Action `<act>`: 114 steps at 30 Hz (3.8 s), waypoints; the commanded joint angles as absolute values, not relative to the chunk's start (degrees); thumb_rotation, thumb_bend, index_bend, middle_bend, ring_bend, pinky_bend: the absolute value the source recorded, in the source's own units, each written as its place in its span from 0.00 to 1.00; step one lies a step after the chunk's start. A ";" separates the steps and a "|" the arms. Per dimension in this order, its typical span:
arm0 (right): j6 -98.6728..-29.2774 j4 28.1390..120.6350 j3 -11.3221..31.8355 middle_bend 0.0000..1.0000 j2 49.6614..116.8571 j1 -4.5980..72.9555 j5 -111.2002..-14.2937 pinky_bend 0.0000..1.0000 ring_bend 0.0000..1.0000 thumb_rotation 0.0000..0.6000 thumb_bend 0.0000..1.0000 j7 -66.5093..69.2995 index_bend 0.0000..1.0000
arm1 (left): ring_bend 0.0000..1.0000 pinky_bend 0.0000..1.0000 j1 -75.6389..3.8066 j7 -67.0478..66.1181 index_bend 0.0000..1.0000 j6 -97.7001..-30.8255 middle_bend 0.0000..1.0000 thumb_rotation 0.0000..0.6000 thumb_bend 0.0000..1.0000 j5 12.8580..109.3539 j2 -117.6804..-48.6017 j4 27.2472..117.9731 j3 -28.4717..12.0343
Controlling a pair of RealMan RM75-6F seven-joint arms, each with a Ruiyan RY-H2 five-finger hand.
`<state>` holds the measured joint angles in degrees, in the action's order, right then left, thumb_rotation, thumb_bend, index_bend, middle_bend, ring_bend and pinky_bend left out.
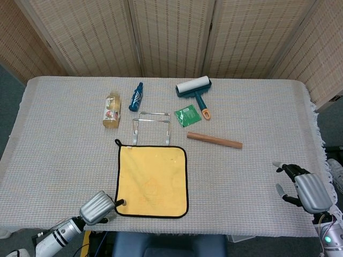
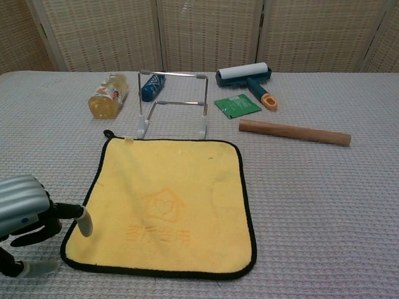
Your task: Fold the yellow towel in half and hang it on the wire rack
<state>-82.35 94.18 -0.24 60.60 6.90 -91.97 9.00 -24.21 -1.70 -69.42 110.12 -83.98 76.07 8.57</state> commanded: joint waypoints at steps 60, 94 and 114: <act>-60.65 99.08 -2.97 0.87 72.46 23.56 -104.97 1.00 0.96 1.00 0.29 2.07 0.40 | 0.87 0.93 -26.17 1.01 0.58 -73.30 0.94 1.00 0.51 106.42 -89.18 72.30 10.58; -49.16 87.00 -1.79 0.91 92.36 34.27 -95.59 1.00 1.00 1.00 0.26 -7.05 0.47 | 0.87 0.93 -25.47 1.33 0.58 -75.06 0.94 1.00 0.51 106.39 -89.11 71.72 11.12; -52.28 86.87 -1.20 0.92 92.81 35.28 -93.12 1.00 1.00 1.00 0.39 -6.30 0.57 | 0.87 0.93 -26.51 8.19 0.58 -74.15 0.94 1.00 0.51 103.69 -86.06 75.76 9.93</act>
